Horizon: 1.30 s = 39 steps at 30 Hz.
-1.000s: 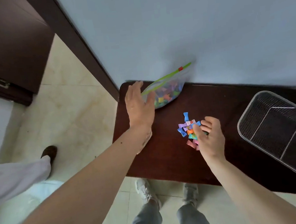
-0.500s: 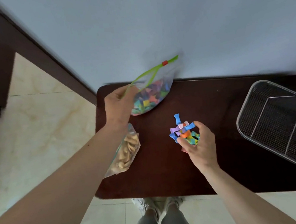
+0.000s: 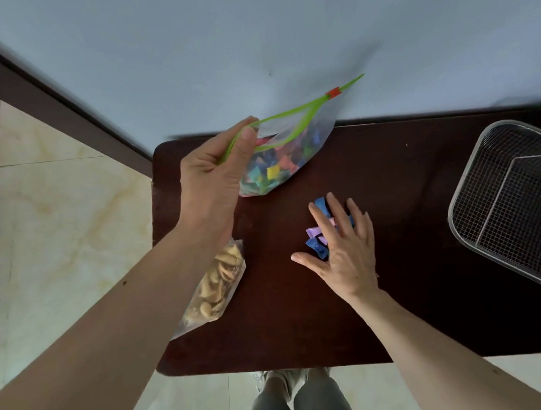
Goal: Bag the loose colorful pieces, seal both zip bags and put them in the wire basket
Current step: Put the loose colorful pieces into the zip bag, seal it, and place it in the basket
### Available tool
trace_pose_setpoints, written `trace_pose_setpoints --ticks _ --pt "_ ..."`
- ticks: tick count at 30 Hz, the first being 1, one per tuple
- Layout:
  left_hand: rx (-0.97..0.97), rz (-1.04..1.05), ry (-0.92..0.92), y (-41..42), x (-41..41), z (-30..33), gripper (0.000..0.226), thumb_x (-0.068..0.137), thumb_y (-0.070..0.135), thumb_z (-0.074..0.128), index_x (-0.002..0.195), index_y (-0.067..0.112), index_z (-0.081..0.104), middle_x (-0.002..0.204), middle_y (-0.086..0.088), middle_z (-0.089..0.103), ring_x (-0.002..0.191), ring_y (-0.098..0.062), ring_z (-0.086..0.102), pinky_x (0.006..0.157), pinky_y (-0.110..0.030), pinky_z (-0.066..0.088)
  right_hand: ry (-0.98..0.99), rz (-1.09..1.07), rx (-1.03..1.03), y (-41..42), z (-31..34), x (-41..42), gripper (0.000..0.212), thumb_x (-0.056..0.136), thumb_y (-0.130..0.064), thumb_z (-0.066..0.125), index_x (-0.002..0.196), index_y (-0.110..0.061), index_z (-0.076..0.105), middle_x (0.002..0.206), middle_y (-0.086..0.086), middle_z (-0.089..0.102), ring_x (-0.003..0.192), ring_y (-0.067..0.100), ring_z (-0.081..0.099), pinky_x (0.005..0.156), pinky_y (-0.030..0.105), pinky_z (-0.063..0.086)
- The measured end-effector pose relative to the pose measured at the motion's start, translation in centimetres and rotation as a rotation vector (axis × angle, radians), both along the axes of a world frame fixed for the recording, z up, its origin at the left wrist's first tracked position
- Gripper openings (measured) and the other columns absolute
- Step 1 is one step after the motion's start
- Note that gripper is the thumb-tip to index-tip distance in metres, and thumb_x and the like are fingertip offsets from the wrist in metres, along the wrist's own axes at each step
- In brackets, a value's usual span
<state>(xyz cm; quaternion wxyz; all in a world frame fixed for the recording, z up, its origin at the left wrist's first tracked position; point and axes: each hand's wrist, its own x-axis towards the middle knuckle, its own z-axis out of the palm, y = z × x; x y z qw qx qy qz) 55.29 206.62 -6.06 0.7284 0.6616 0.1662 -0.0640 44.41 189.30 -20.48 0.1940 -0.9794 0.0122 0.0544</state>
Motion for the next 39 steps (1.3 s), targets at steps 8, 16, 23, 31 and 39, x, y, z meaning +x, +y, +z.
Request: trace_pose_setpoints --ticks 8,16,23,31,39 --pt "-0.075 -0.009 0.049 -2.4 -0.5 0.3 0.031 0.089 0.017 0.065 0.114 -0.001 0.068 0.112 -0.012 0.073 0.112 -0.022 0.067 0.105 -0.040 0.048 -0.305 -0.023 0.050 0.3 -2.0 -0.1 0.031 0.085 -0.048 0.064 0.103 -0.022 0.069 0.115 0.006 0.065 0.106 0.025 0.053 0.087 0.045 0.047" --pt "-0.099 -0.043 0.065 -3.5 -1.7 0.0 0.029 0.089 0.017 0.066 0.112 0.002 0.070 0.111 -0.010 0.074 0.110 -0.020 0.068 0.105 -0.042 0.048 -0.372 -0.074 0.218 0.0 -1.3 0.4 0.007 0.086 -0.007 0.057 0.093 -0.006 0.060 0.082 0.010 0.062 0.069 0.025 0.058 0.057 0.036 0.053" --pt "-0.061 -0.060 0.071 -3.6 -2.5 0.2 0.035 0.086 0.026 0.068 0.115 0.007 0.070 0.116 -0.009 0.073 0.116 -0.023 0.065 0.106 -0.048 0.046 -0.292 -0.425 0.454 -0.2 1.0 1.6 0.010 0.084 0.000 0.068 0.094 -0.002 0.070 0.079 0.001 0.058 0.069 0.002 0.057 0.065 -0.001 0.040" --pt "0.104 -0.125 -0.058 -3.4 -3.0 1.5 0.039 0.097 0.014 0.054 0.136 0.019 0.050 0.133 -0.001 0.061 0.128 -0.006 0.054 0.109 -0.025 0.042 -0.211 -1.068 1.027 0.2 7.3 2.5 0.008 0.084 -0.001 0.064 0.088 -0.004 0.070 0.080 0.002 0.064 0.070 0.002 0.062 0.067 0.016 0.052" --pt "0.156 -0.244 -0.050 -2.7 -2.9 2.0 0.036 0.097 -0.003 0.045 0.128 0.009 0.060 0.132 0.011 0.058 0.134 -0.003 0.045 0.111 -0.014 0.032 -0.147 -1.228 1.341 1.1 12.3 3.9 0.007 0.087 -0.008 0.065 0.085 -0.014 0.069 0.076 0.002 0.067 0.073 0.011 0.063 0.060 0.022 0.048"
